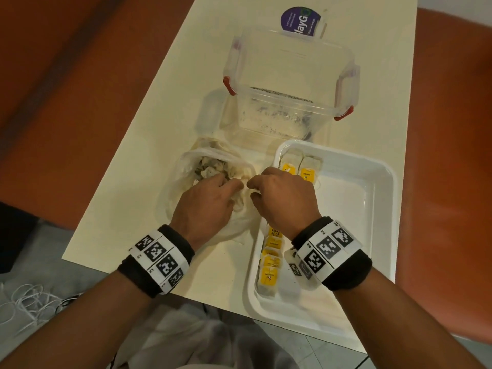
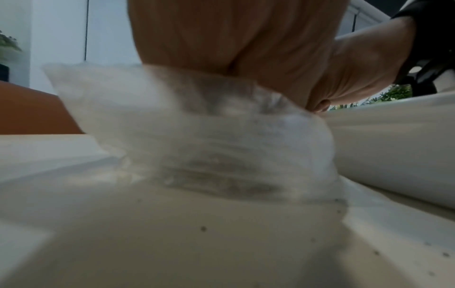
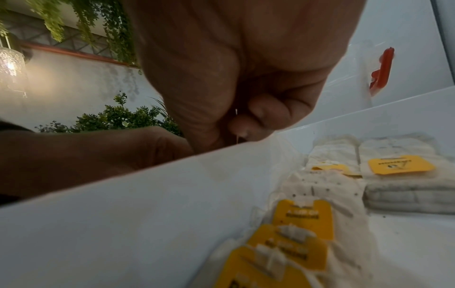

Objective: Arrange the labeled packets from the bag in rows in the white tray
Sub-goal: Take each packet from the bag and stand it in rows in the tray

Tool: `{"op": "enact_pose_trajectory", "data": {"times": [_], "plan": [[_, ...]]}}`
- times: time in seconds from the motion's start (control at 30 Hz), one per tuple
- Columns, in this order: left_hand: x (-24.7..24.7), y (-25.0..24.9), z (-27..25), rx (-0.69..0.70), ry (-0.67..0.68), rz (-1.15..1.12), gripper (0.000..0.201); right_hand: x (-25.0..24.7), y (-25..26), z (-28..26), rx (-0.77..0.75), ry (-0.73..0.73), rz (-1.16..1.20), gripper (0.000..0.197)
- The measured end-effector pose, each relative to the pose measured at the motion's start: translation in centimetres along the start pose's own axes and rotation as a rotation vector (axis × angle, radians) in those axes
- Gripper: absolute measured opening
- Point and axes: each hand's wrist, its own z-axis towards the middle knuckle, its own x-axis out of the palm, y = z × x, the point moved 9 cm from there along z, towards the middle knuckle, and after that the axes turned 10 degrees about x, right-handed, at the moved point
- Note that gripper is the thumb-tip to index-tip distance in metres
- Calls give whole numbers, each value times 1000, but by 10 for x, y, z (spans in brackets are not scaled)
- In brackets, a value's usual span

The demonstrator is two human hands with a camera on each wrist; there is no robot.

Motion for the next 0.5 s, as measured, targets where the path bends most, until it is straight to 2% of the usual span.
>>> {"op": "enact_pose_trajectory", "data": {"times": [0.07,0.13,0.2,0.4,0.5], "plan": [[-11,6,-2,-25,-69,-73,17,0,0,1,2,1,9,27],[-23,19,-5,-131,-129,-196,10,-1,0,1,1,2,20,28],[-28,34,-10,-265,-127,-325,9,-2,0,0,-4,-3,22,28],[-22,53,-24,-564,-105,-1125,21,-3,3,-1,-4,-23,32,28],[-25,46,-23,-641,-93,-1398,31,-3,2,-1,-3,-21,51,29]]}}
